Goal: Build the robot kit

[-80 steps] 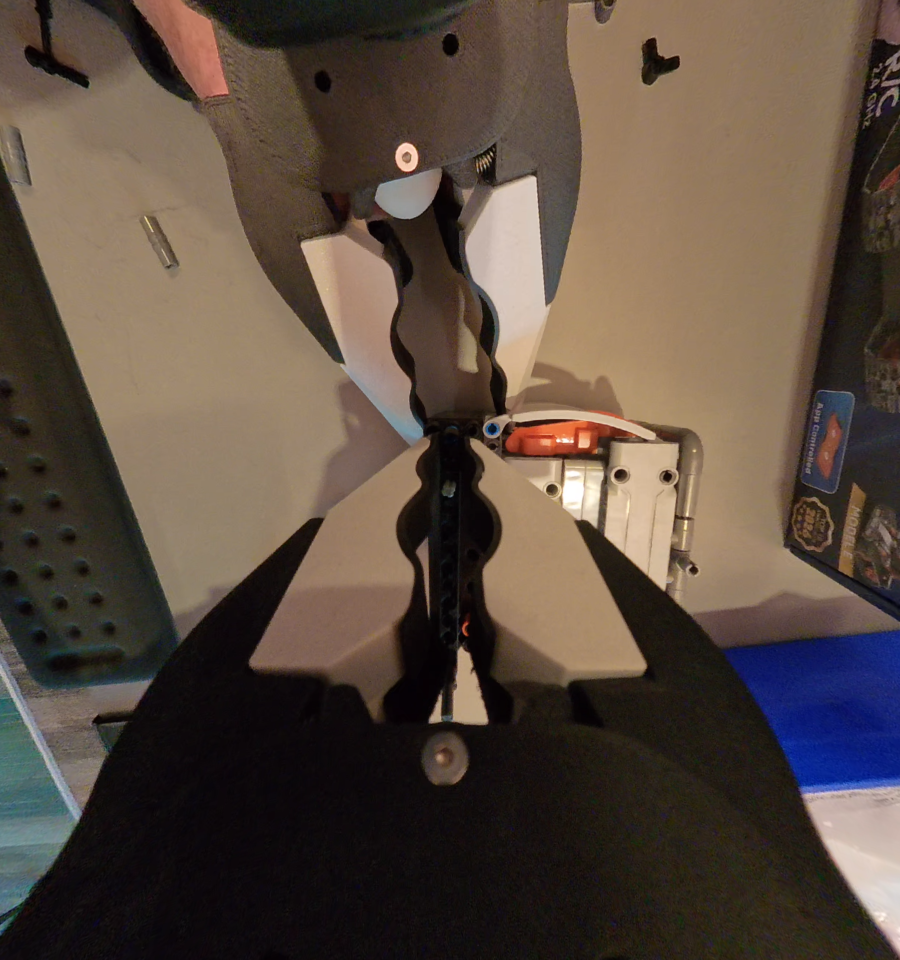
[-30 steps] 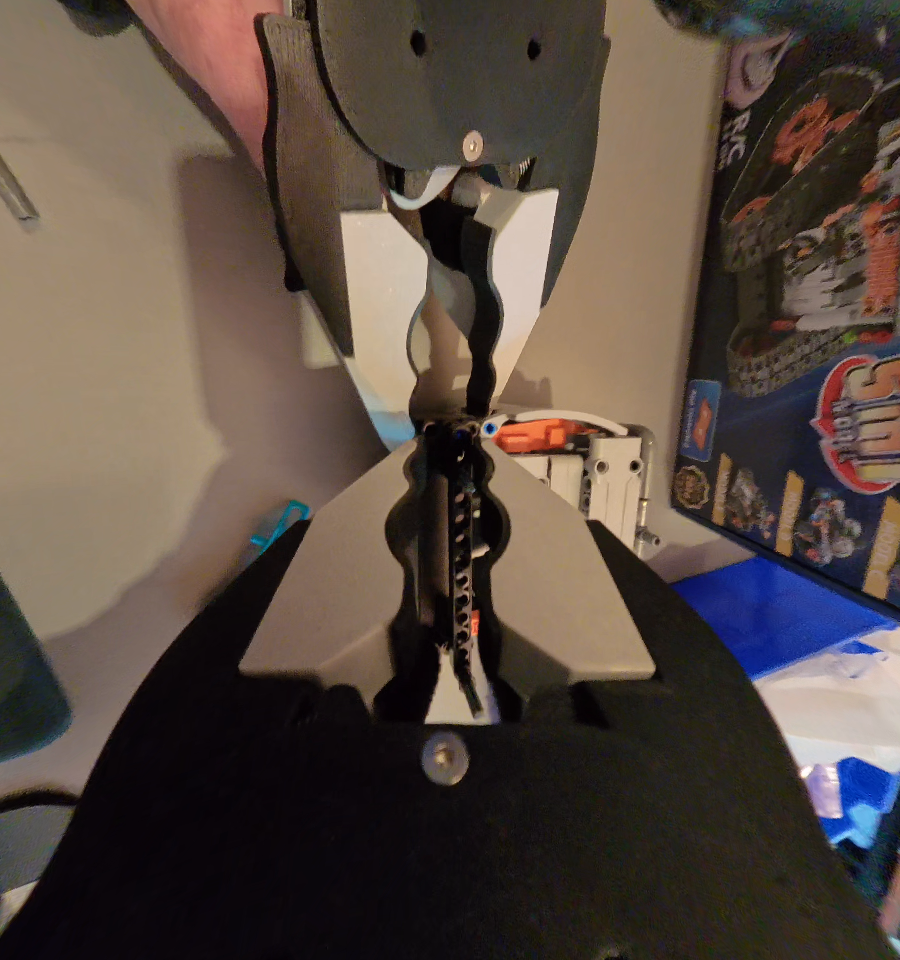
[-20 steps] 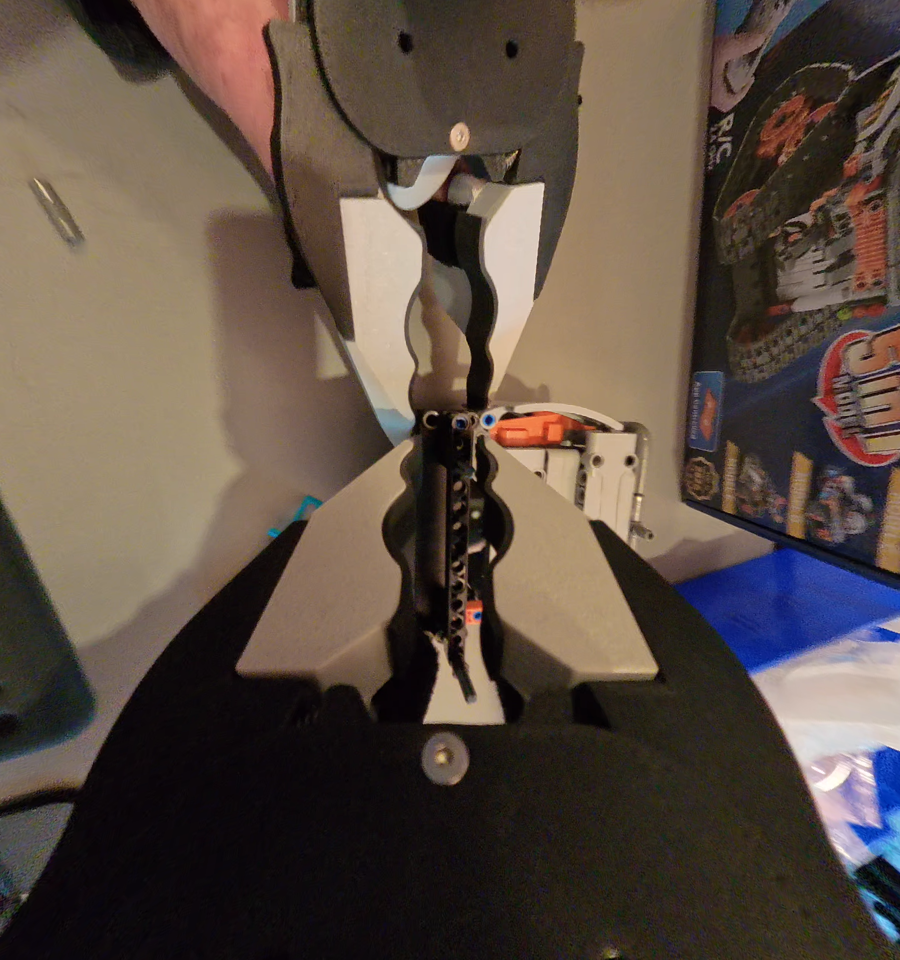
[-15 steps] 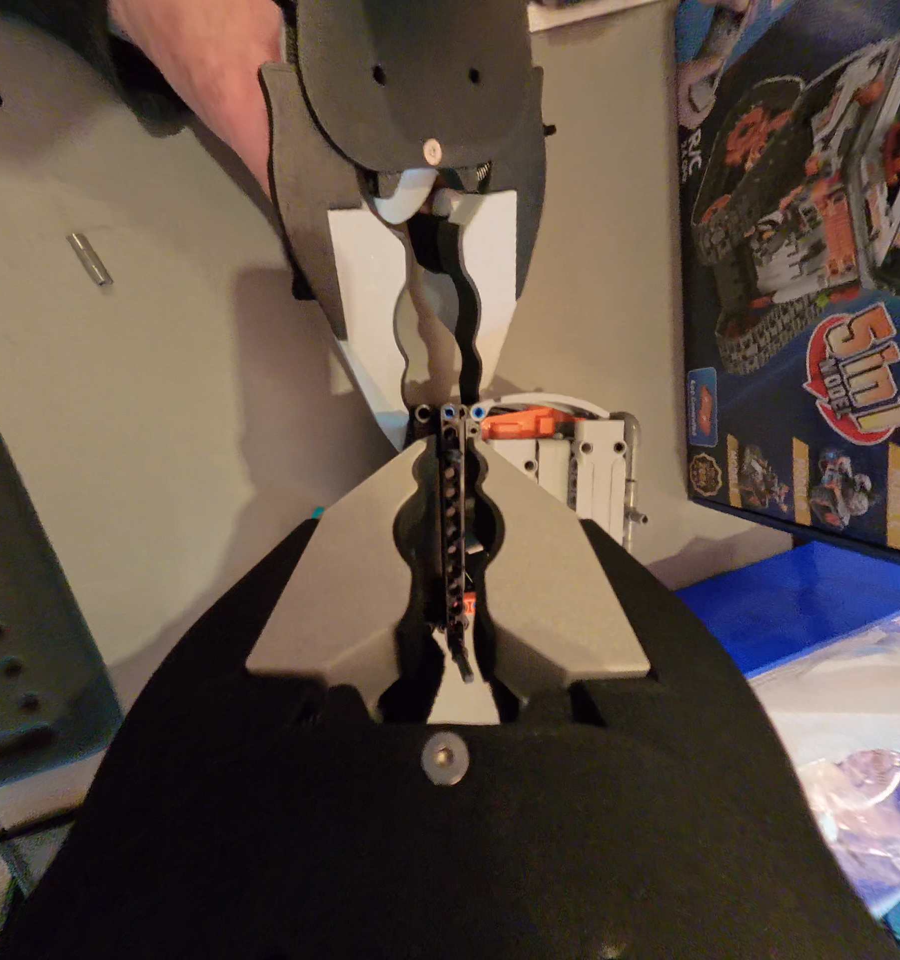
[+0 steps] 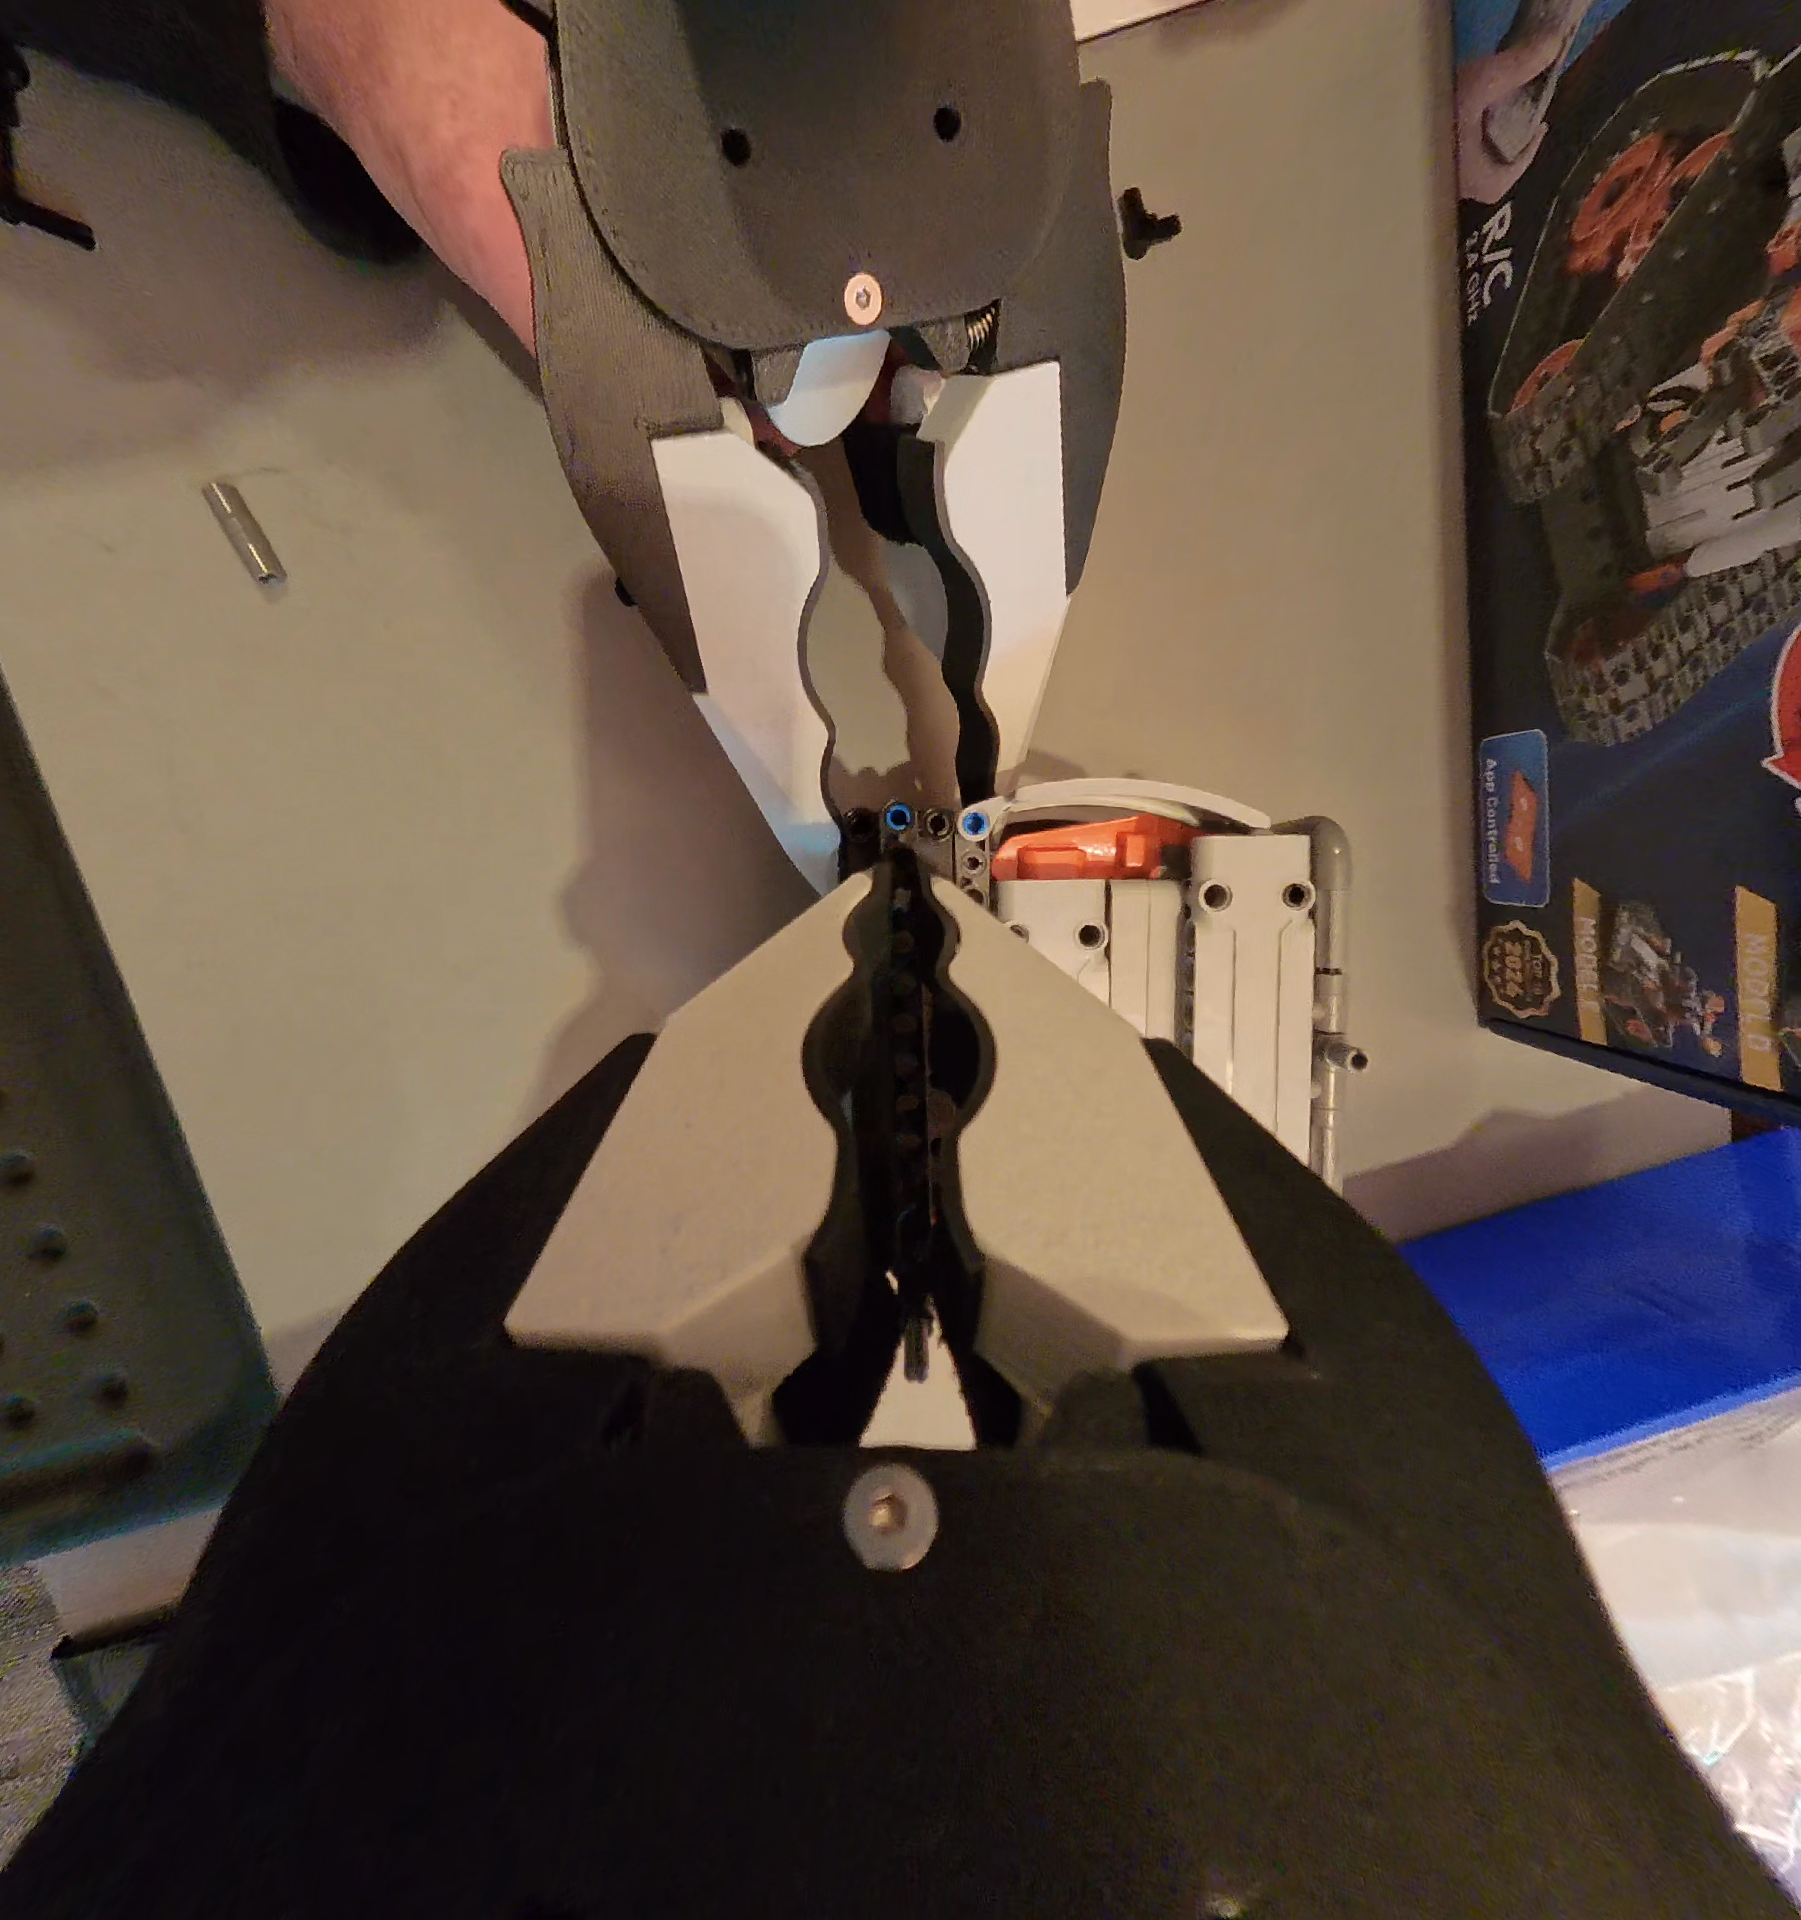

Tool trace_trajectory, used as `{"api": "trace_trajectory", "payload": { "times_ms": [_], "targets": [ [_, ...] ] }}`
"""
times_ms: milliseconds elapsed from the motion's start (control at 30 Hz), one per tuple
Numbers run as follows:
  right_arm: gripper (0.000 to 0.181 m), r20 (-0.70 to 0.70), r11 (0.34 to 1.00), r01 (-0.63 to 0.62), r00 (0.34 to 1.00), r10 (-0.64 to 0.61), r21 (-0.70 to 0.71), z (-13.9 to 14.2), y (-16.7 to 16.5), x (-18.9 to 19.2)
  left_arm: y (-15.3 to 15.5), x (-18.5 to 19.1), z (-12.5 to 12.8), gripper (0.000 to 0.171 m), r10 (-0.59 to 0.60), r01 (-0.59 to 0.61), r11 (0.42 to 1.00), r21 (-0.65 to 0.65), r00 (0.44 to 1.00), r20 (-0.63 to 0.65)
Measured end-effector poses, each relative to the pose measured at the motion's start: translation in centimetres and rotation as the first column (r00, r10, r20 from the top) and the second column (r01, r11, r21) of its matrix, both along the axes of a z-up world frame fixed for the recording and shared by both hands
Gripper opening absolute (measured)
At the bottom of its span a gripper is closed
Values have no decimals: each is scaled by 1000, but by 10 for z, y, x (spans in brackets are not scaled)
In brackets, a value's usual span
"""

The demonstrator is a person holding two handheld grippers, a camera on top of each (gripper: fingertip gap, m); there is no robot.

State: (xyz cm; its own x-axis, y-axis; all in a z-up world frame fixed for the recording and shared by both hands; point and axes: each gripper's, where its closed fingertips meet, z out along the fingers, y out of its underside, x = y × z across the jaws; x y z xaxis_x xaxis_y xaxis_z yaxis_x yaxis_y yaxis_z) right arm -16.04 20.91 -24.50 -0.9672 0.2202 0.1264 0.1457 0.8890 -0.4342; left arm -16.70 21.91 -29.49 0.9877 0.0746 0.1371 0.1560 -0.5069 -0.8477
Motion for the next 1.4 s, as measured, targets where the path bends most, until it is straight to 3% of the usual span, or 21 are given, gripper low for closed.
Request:
{"api": "trace_trajectory", "payload": {
  "times_ms": [333, 367, 567, 700, 867, 967, 1200, 1400],
  "targets": [
    [2, 10, 1000, 13, 1000, -13, -21, -1, -4, -4, -2, -6, -3, 34, 21, -21, 1000, -18, 999, -26],
    [12, 12, 998, 35, 999, -34, -49, 3, -3, -4, -2, -5, 1, 34, 11, -11, 1000, 7, 1000, 11],
    [30, -25, 972, 181, 982, -187, -150, 27, 33, -6, -10, -10, 14, 34, 4, -11, 998, 59, 993, 118],
    [49, -144, 962, 191, 965, -221, -196, 37, 44, -2, -13, -14, 25, 34, -12, -15, 994, 106, 968, 252],
    [67, -339, 974, 179, 916, -216, -137, 45, 38, -8, -15, -19, 32, 34, -10, -30, 993, 111, 939, 345],
    [74, -387, 985, 134, 907, -167, -113, 50, 26, -10, -16, -20, 38, 34, -15, -40, 991, 126, 913, 407],
    [85, -389, 999, 48, 920, -47, -8, 29, 3, -14, -20, -18, 56, 32, -66, -43, 980, 193, 850, 522],
    [95, -413, 987, 107, 909, -49, 118, -1, 6, -26, -19, -18, 56, 32, -61, -48, 980, 192, 847, 528]
  ]
}}
